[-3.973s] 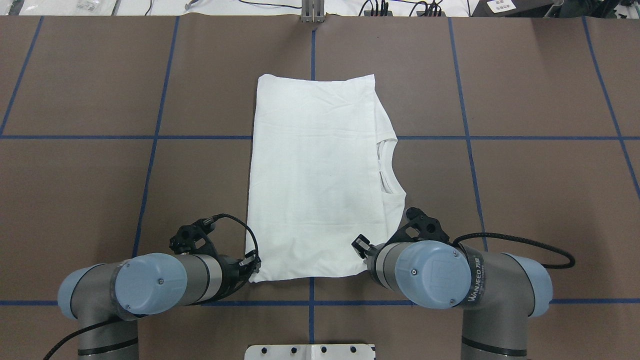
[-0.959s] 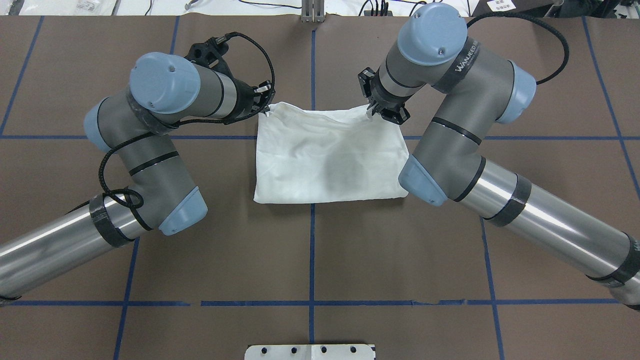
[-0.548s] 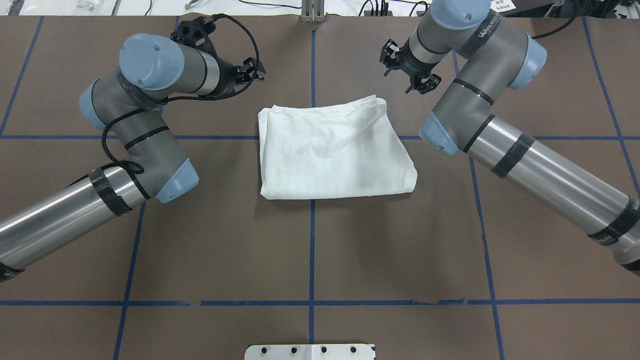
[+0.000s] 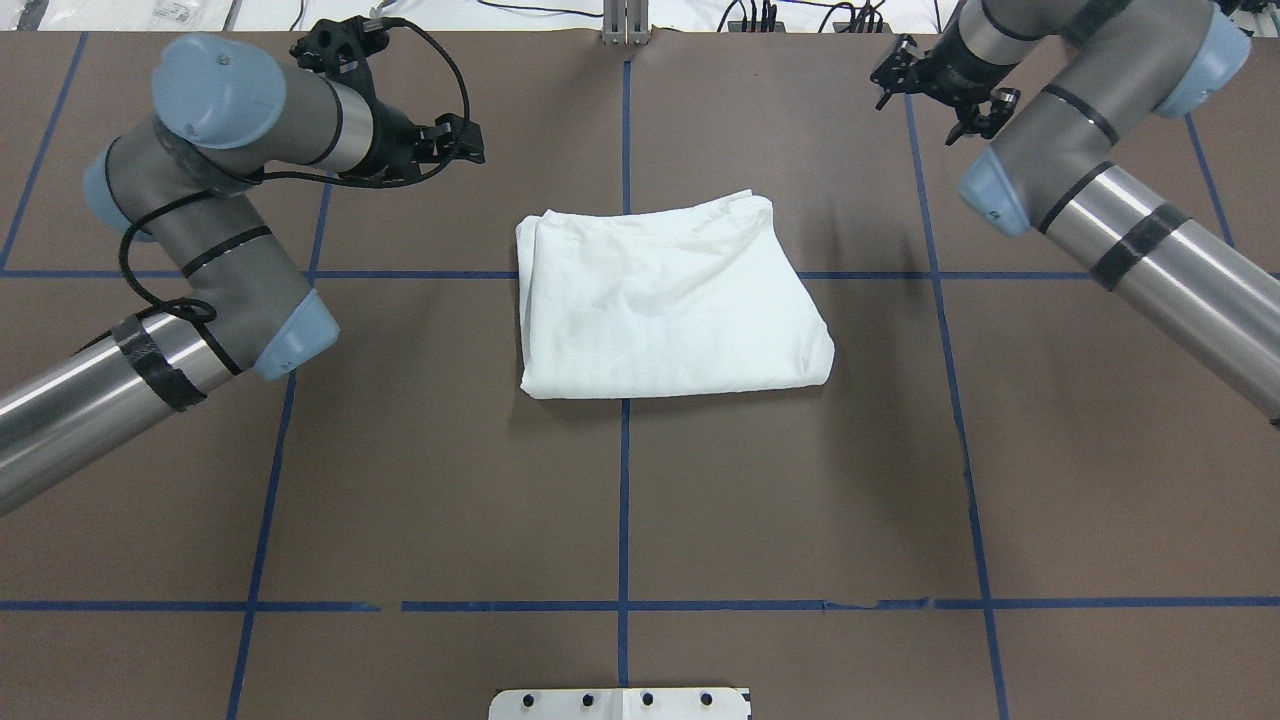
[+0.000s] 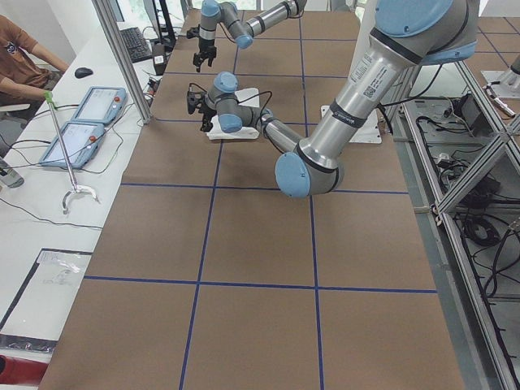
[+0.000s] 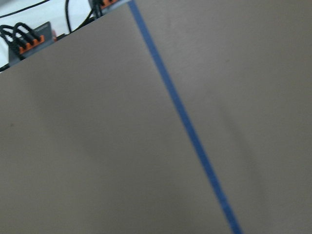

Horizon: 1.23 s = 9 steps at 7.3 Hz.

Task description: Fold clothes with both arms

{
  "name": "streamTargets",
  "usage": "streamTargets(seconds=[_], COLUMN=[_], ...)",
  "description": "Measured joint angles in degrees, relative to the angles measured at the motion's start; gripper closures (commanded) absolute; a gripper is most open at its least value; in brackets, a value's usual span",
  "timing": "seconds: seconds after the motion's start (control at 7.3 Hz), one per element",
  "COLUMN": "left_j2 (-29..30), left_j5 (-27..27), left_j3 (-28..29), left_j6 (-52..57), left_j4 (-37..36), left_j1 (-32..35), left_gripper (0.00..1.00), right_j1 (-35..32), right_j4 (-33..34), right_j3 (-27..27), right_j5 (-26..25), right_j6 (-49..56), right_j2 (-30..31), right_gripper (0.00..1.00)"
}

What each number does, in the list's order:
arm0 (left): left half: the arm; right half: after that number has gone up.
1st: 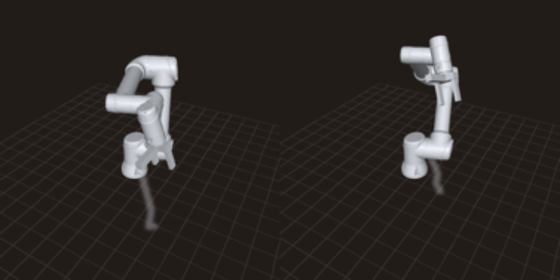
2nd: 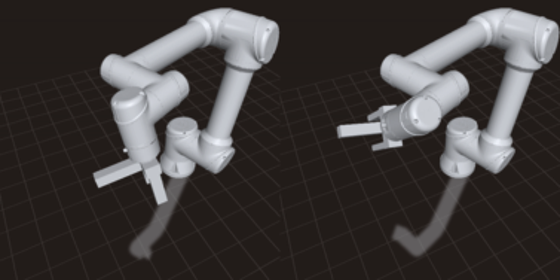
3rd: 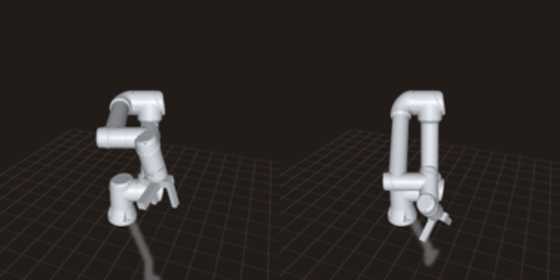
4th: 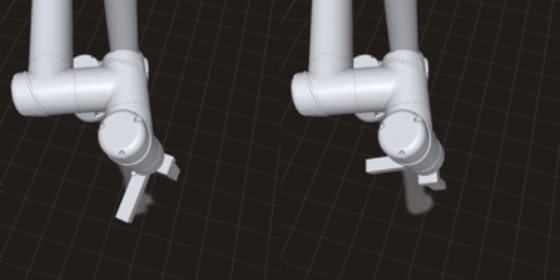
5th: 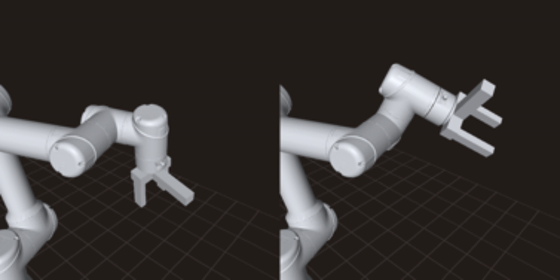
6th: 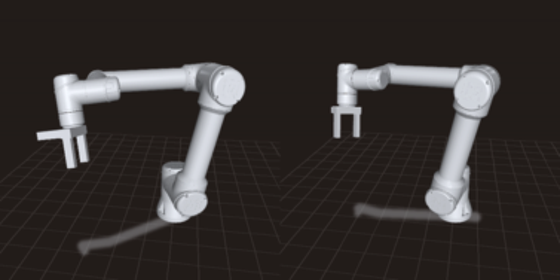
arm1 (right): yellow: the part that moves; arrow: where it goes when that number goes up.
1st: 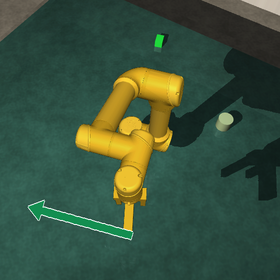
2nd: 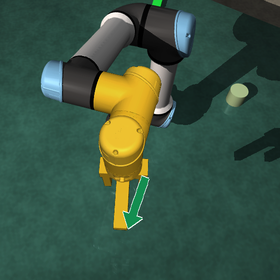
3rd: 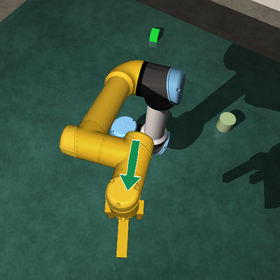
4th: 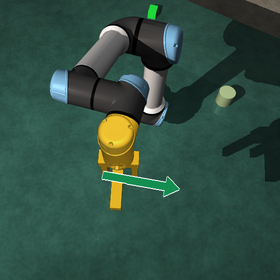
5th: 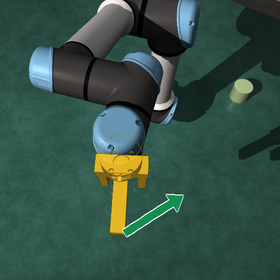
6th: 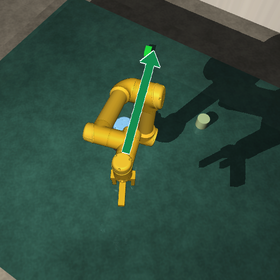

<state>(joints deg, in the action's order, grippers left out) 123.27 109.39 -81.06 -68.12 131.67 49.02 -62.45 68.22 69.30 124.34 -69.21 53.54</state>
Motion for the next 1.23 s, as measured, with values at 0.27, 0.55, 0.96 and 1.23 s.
streamTargets(seconds=[0.27, 0.55, 0.96, 1.23], left_j2=[-7.38, -14.42, -23.09, -24.84], left_j5=[4.25, 11.17, 19.60, 21.32], left_j3=[-4.44, -5.70, -6.18, -8.22], left_j6=[17.50, 35.14, 58.04, 71.73], left_j4=[-0.59, -1.42, -9.06, -22.64], left_j1=[5.18, 13.86, 26.92, 34.91], left_gripper=[0.06, 0.00, 0.00, 0.00], right_j1=[-7.34, -14.01, -21.79, -24.29], right_j4=[0.37, 0.50, 2.89, 9.44], right_j3=[4.98, 8.51, 9.13, 10.94], right_j5=[6.22, 7.89, 8.80, 10.54], right_j6=[17.92, 39.30, 65.92, 72.27], right_j2=[10.15, 21.73, 32.88, 33.88], right_gripper=[0.00, 0.00, 0.00, 0.00])
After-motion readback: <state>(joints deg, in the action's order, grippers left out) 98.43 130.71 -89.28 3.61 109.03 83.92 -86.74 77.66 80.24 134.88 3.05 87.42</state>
